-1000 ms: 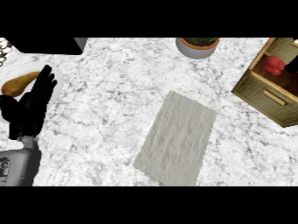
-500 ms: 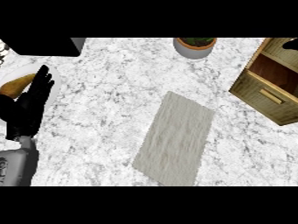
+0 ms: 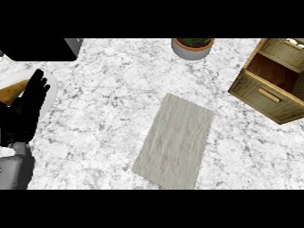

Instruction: Pick the bell pepper from the placemat and place it in the basket

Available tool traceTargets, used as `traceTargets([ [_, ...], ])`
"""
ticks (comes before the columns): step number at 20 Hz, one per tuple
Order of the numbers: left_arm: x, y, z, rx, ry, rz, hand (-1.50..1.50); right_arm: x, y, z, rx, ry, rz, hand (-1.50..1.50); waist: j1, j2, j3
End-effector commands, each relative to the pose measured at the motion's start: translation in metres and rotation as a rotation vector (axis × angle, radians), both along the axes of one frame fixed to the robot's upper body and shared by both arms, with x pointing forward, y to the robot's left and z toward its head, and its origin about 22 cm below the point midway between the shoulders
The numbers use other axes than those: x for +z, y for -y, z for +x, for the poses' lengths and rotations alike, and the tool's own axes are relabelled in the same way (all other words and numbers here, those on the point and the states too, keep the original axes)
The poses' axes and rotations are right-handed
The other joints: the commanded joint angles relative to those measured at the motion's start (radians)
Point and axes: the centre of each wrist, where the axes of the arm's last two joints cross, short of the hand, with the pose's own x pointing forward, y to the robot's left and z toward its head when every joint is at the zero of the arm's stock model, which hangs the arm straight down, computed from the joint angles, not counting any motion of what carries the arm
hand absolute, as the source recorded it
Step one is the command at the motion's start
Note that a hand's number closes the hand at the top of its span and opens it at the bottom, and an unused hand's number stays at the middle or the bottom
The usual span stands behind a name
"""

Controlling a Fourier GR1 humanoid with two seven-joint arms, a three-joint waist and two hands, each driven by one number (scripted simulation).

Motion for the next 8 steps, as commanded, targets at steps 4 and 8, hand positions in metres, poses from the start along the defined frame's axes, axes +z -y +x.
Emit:
traceTargets([
  [4, -0.004, 0.001, -0.006, 0.014, 0.003, 0.01, 0.0, -0.013, 0.065, -0.055, 0.027, 0.029, 0.062, -1.5, -0.019, -0.006, -0.001],
  [8, -0.006, -0.027, -0.021, 0.023, -0.022, 0.002, 0.0, -0.016, 0.074, -0.07, 0.068, 0.082, 0.097, -1.5, -0.014, -0.008, -0.001],
])
